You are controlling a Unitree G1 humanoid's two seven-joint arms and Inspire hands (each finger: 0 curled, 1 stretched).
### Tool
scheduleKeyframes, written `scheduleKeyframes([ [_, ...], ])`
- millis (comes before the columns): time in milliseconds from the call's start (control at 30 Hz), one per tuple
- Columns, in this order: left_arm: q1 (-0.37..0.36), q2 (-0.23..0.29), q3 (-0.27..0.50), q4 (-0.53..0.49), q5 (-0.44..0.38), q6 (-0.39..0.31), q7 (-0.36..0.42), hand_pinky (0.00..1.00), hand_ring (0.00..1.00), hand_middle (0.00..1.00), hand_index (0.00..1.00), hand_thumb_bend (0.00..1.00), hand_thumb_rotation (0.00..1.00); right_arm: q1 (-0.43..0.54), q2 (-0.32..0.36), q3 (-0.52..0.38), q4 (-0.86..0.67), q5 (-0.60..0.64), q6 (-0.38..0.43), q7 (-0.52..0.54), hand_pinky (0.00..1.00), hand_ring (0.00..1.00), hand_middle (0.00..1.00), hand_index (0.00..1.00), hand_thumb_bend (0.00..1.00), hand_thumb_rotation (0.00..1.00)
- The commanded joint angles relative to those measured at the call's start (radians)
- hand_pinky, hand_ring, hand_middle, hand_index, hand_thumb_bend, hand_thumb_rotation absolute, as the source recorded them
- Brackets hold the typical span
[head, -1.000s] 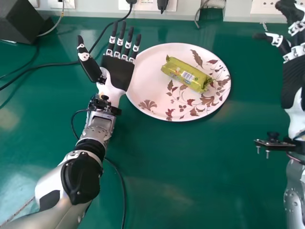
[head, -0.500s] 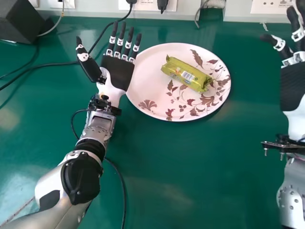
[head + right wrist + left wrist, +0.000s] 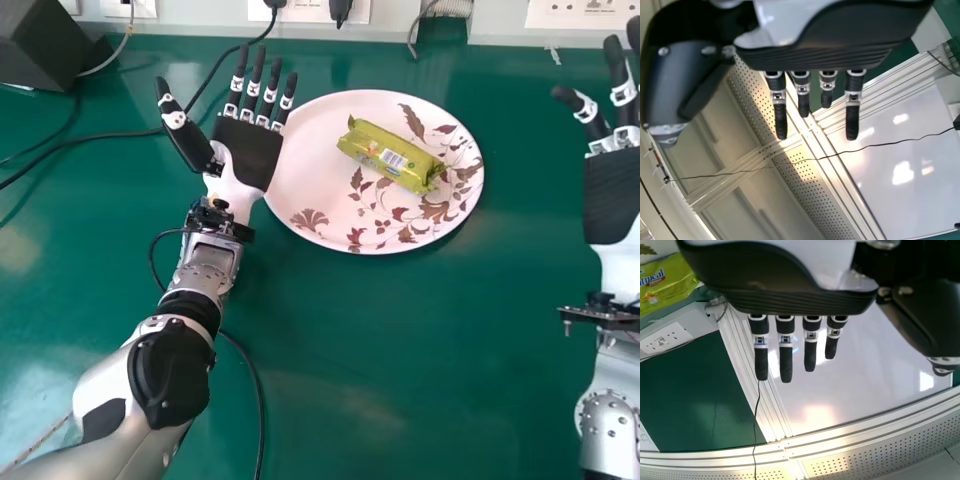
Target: Pick up biscuit and place it in the plate
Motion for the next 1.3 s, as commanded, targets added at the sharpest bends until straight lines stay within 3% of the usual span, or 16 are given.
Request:
scheduleKeyframes([
  [0, 0.051, 0.01, -0.013, 0.01, 0.007, -0.001, -0.019, 0.74, 0.8, 0.92, 0.99, 0.99, 0.46, 0.011, 0.017, -0.004, -0.015, -0.004, -0.003, 0.003, 0.63, 0.79, 0.97, 0.77, 1.0, 0.14],
  [500, 0.048, 0.017, -0.015, 0.01, 0.0, 0.0, -0.008, 0.75, 0.82, 0.94, 1.0, 0.98, 0.45, -0.002, 0.058, -0.022, -0.012, 0.076, 0.022, 0.022, 0.63, 0.78, 0.95, 0.77, 1.0, 0.14],
  [600, 0.048, 0.019, -0.017, 0.01, 0.001, 0.008, -0.013, 0.75, 0.82, 0.94, 1.0, 0.98, 0.44, 0.003, 0.064, -0.023, -0.011, 0.077, 0.02, 0.025, 0.63, 0.79, 0.96, 0.75, 1.0, 0.06],
  [733, 0.047, 0.023, -0.018, 0.01, 0.002, 0.018, -0.021, 0.76, 0.82, 0.93, 1.0, 0.97, 0.43, 0.004, 0.07, -0.026, -0.008, 0.075, 0.022, 0.025, 0.64, 0.79, 0.97, 0.75, 1.0, 0.03],
  [1267, 0.044, 0.015, -0.017, 0.009, 0.0, -0.003, -0.018, 0.72, 0.8, 0.89, 0.96, 0.99, 0.39, 0.014, 0.086, -0.018, -0.044, 0.023, 0.027, -0.027, 0.62, 0.77, 0.97, 0.76, 1.0, 0.09],
])
